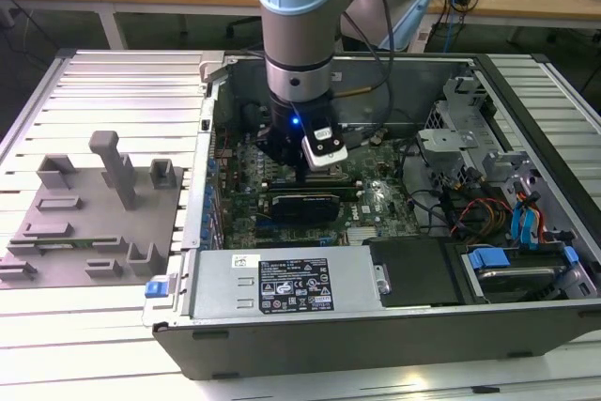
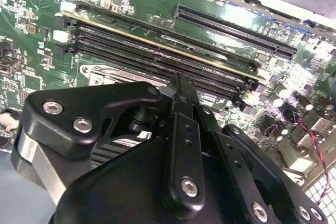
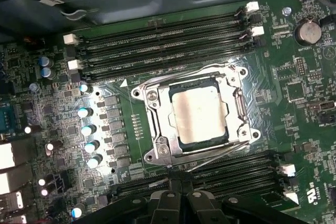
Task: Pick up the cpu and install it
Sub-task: 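Install the second cpu locking lever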
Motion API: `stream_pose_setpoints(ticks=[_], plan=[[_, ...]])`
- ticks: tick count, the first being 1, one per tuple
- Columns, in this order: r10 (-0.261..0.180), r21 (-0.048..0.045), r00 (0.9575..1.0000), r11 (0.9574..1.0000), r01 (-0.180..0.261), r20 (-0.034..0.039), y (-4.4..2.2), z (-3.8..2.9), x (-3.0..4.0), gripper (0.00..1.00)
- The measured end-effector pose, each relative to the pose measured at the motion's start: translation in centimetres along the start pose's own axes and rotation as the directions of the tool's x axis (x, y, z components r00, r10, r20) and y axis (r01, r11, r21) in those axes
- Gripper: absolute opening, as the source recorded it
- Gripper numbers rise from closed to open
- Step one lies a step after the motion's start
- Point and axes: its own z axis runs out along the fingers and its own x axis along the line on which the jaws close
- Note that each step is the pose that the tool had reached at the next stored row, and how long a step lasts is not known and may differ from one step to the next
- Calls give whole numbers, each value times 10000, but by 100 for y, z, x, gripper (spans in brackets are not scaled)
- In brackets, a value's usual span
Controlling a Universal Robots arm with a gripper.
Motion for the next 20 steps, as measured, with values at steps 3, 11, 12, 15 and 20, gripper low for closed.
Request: stream_pose_setpoints(ticks=[3,11,12,15,20], plan=[[170,11,9999,9999,-170,6,-6,29,27,11],[555,-122,9985,9984,-556,-22,-13,97,53,11],[586,-155,9983,9982,-586,-30,-15,100,59,11],[687,-427,9976,9967,-690,-97,-16,110,80,11],[793,-552,9968,9953,-799,-130,-23,136,112,11]])
